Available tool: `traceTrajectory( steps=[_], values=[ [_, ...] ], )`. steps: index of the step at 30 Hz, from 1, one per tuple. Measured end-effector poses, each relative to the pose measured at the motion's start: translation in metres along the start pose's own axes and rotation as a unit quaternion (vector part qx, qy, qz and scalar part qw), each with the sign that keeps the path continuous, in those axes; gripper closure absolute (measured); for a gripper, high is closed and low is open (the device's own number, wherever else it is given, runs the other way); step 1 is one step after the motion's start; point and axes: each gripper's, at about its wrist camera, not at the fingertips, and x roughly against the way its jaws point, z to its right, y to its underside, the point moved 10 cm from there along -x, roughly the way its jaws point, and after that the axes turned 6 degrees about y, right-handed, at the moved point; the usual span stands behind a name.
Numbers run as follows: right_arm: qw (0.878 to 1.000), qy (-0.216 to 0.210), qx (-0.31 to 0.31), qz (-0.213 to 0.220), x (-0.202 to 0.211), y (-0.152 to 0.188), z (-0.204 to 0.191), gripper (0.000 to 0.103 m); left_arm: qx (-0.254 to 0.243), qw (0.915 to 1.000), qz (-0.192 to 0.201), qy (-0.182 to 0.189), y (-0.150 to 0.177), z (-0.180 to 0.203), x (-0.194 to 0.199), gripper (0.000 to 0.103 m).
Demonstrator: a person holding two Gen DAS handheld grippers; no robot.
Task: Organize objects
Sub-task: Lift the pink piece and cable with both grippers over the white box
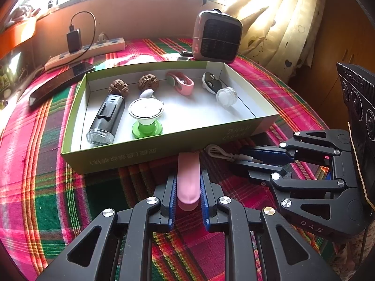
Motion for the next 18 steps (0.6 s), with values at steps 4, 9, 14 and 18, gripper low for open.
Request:
traceTrajectory(
  steps=[4, 9, 14, 18],
  values=[
    [1.000, 0.001, 0.000, 0.000, 0.0000, 0.0000, 0.0004, 0.086, 0.000, 1.0000, 0.000, 0.000, 0.0001, 0.0003, -0.0002, 0.087],
    [1.000, 0.002, 0.001, 0.000, 0.0000, 0.0006, 0.0005, 0.086, 0.000, 1.0000, 0.000, -0.001, 0.0004, 0.0003, 0.0000, 0.087],
    [1.000, 0.001, 0.000, 0.000, 0.0002, 0.0010, 0.0007, 0.086, 0.000, 1.0000, 0.000, -0.002, 0.0004, 0.0005, 0.0003, 0.087],
    [1.000, -0.004, -0.009, 0.000, 0.0021, 0.0023, 0.0009, 0.087, 0.002, 1.0000, 0.001, -0.005, 0.0007, -0.0004, 0.0012, 0.087]
  ],
)
